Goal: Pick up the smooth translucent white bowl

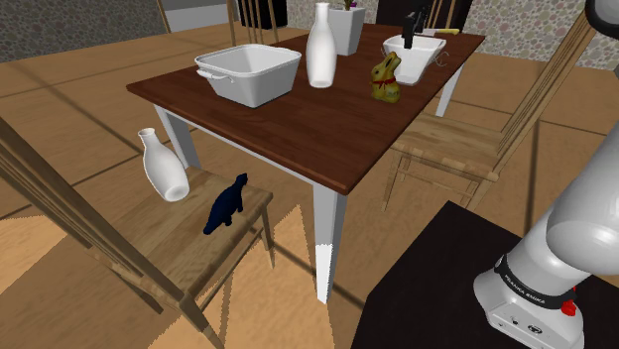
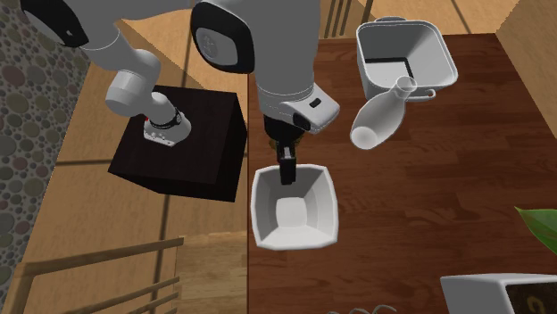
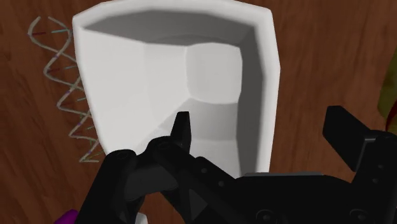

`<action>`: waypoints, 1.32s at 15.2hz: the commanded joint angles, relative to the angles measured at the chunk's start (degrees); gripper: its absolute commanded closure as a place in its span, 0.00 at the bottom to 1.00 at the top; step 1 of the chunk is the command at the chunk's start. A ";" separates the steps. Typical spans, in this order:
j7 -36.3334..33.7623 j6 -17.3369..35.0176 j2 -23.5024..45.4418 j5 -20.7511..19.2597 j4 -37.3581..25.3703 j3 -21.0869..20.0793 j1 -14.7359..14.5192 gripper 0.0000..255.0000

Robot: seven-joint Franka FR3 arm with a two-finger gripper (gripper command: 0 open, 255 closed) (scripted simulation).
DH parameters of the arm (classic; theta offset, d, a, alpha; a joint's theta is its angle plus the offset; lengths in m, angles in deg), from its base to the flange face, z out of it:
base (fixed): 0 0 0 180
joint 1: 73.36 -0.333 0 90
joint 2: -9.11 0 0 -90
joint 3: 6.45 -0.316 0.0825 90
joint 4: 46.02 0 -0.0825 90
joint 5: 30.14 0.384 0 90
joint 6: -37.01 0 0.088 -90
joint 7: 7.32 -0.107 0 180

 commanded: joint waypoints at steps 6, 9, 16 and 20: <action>-1.25 5.42 -0.37 -0.64 5.82 0.04 0.03 0.00; -1.27 5.44 -0.43 -0.67 5.90 0.04 0.02 1.00; -1.36 5.45 -0.50 -0.71 5.99 0.01 -0.02 1.00; -0.80 3.90 -0.14 -0.44 4.02 0.04 0.04 1.00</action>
